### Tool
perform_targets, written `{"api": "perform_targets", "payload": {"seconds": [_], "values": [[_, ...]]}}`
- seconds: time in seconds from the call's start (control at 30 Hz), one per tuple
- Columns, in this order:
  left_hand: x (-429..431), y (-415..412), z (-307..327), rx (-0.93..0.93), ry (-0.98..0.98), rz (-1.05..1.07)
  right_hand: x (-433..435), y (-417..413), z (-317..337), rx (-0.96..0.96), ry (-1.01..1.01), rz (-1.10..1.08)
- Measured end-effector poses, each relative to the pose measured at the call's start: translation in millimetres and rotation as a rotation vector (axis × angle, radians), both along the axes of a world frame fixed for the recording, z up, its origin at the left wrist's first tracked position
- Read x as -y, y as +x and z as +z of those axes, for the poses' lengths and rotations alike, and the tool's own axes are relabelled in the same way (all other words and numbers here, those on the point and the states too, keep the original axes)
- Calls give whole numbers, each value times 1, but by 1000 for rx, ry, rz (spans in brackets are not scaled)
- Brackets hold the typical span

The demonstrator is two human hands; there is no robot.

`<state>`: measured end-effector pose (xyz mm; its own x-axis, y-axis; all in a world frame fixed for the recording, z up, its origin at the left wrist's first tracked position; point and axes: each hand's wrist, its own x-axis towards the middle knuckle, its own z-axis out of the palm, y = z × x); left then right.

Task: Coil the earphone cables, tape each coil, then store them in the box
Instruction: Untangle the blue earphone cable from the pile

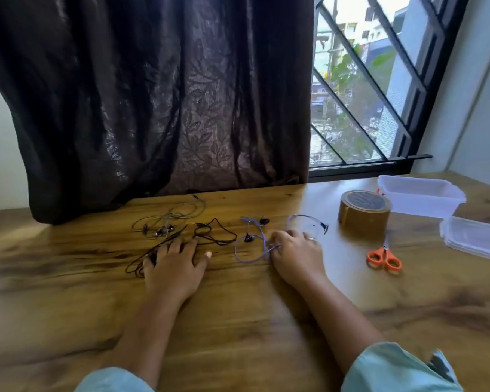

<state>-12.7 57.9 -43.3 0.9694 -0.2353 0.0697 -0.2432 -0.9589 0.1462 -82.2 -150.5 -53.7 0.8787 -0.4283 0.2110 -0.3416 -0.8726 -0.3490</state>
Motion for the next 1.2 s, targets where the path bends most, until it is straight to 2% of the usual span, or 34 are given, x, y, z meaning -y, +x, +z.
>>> {"api": "perform_targets", "payload": {"seconds": [0.07, 0.13, 0.33, 0.43, 0.53, 0.63, 0.7, 0.8, 0.9, 1.07, 1.2], "values": [[-2, -1, -1, 7, -2, 23, -4, -4, 0, 96, 91, 216], [-2, -4, -2, 30, -1, 38, -6, -8, 4, 118, 144, 278], [-13, -7, 1, 80, -218, 222, 7, -20, 8, 155, 142, 174], [-12, -6, 0, 94, -187, 148, 17, -18, 7, 243, 159, 85], [-6, -5, 3, 190, -131, 123, 27, -7, 6, 324, 59, -41], [-1, -4, 6, 363, -102, 173, 29, 6, 8, 224, -43, -95], [2, -2, 6, 490, -135, 131, 27, 14, 9, 128, -157, -88], [8, 1, 5, 608, -158, 13, 21, 22, 9, 114, -193, 12], [11, 2, 3, 652, -220, -121, 11, 28, 8, 152, -178, 224], [11, 2, 0, 555, -244, -394, -5, 24, 14, 465, -117, 512], [11, 3, 1, 523, -316, -441, -15, 24, 19, 495, 19, 697]]}}
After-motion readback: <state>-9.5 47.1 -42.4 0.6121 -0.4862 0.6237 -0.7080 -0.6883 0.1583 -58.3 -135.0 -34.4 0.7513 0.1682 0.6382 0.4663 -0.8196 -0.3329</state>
